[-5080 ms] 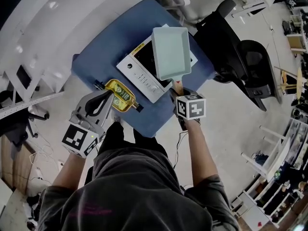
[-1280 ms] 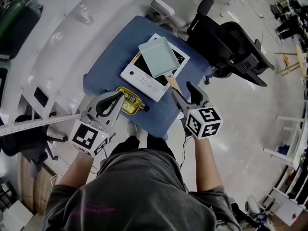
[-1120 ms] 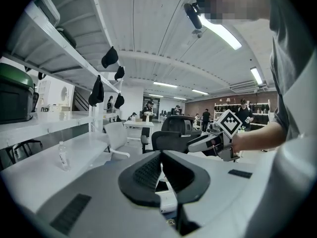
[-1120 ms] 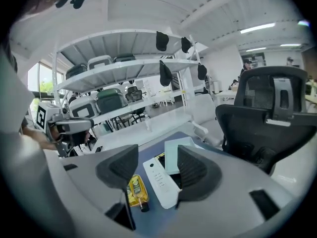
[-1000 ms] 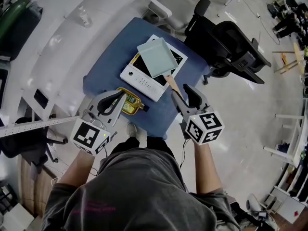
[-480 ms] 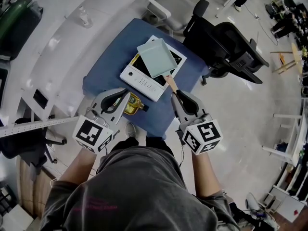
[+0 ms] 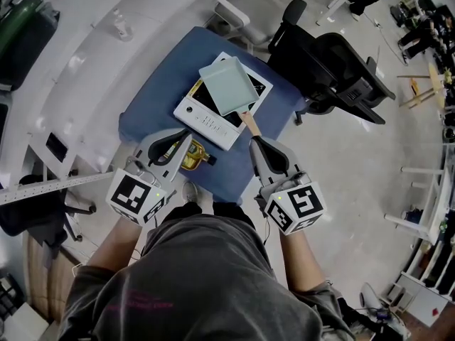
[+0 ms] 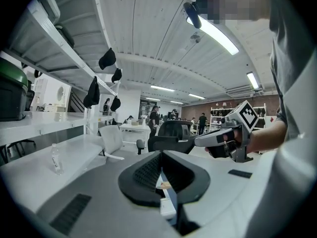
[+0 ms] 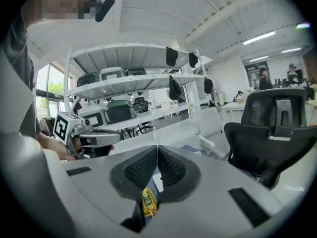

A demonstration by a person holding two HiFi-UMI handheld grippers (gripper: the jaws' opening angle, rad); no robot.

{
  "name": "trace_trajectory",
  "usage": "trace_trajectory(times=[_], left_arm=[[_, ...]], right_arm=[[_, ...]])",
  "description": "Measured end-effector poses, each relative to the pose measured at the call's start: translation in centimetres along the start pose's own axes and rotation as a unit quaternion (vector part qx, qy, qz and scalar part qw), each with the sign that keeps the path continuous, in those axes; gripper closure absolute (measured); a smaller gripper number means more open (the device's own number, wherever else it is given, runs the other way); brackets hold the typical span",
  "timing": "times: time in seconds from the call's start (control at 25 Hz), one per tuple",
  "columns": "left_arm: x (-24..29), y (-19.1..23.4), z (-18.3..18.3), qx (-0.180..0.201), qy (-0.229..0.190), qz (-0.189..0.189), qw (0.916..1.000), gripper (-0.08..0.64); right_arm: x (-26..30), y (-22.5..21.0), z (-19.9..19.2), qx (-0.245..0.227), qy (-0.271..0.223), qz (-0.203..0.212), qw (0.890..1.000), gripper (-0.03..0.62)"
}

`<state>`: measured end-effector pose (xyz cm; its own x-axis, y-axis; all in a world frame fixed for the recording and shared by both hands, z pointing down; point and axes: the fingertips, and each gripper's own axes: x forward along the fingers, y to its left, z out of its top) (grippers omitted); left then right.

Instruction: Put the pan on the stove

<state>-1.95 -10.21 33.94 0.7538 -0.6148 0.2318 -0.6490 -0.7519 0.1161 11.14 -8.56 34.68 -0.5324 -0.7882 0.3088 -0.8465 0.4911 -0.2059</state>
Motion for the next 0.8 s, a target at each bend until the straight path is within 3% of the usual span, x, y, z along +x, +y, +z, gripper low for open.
trace_trajectory(times=[0.8], left_arm=[[2.0,-0.6,-0.2,-0.01,-0.002,0.003,0.9999,0.549]], right_arm=[[0.5,-2.0,-1.3,0.008,0.022,0.007,1.0,0.589]])
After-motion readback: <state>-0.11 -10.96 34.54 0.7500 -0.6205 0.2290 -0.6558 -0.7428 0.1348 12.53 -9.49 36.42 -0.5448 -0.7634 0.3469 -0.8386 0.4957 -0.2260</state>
